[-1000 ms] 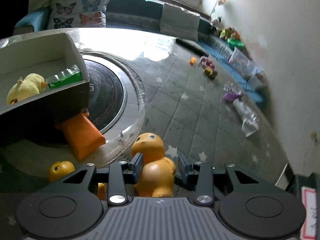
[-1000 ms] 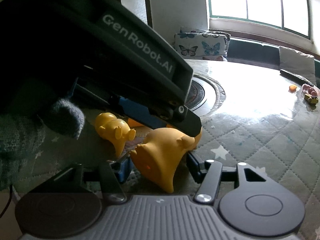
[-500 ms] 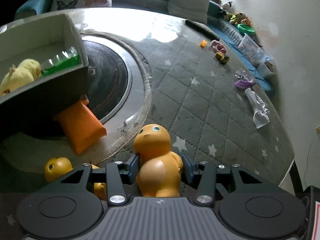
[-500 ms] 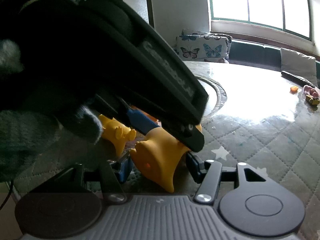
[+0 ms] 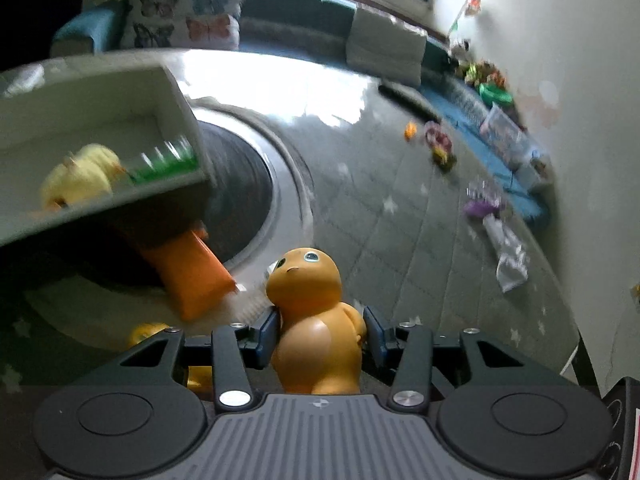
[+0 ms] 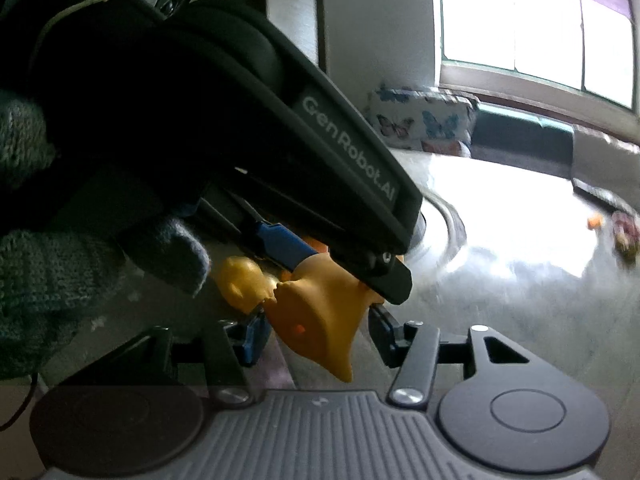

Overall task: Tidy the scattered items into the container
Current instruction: 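Carry the duck over the box with the left gripper while the right gripper carries an orange toy there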

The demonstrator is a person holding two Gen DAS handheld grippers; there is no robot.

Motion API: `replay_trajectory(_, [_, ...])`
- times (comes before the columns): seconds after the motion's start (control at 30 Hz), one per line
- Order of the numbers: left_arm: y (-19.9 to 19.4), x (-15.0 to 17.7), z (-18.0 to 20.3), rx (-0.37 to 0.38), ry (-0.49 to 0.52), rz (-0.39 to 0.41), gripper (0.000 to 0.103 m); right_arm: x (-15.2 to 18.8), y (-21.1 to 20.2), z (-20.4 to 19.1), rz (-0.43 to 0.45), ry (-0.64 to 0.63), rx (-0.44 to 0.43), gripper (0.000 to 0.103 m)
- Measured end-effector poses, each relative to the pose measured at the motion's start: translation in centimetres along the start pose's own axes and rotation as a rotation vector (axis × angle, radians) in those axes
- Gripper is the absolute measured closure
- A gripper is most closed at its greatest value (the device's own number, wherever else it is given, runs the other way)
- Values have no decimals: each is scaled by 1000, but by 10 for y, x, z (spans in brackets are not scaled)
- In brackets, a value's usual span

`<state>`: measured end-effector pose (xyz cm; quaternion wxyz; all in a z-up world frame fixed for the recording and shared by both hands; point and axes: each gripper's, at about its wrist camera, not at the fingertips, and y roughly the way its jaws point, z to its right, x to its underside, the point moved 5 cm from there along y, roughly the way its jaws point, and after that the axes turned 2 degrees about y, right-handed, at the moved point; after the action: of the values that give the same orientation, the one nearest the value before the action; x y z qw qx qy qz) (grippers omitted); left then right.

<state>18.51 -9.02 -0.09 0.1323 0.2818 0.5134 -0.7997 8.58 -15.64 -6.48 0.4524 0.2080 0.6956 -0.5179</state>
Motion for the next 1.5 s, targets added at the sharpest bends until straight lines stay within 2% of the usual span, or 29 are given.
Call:
replay_trajectory(0.3, [-47,-45,-53,-126,-36,121,54,-69,42,-46,74,-111,-122,49])
replay_trajectory(0.47, [-45,-65,-96,-144,-82,120,54,-97,82,-68,70,-136,-184,49])
replay_trajectory(0.67, [-42,-89,-147,-164,-137,118,54,-120,135,-83,18,-130,-234,49])
replay_trajectory(0.93, [-21,-95,-200,-137,-225,68,54,-128,192,-88,-71,-148,-257,49])
replay_trajectory(1.07, [-9,-92,-212,-124,-247,35,54,-122,211,-89,-119,-162,-252,48])
replay_trajectory(1.3, [-4,-87,-224,-170,-261,21,54,-119,212,-93,-116,-178,-261,42])
replay_trajectory(1.5, [-6,-87,-220,-220,-231,12,56,-119,207,-95,-114,-163,-263,43])
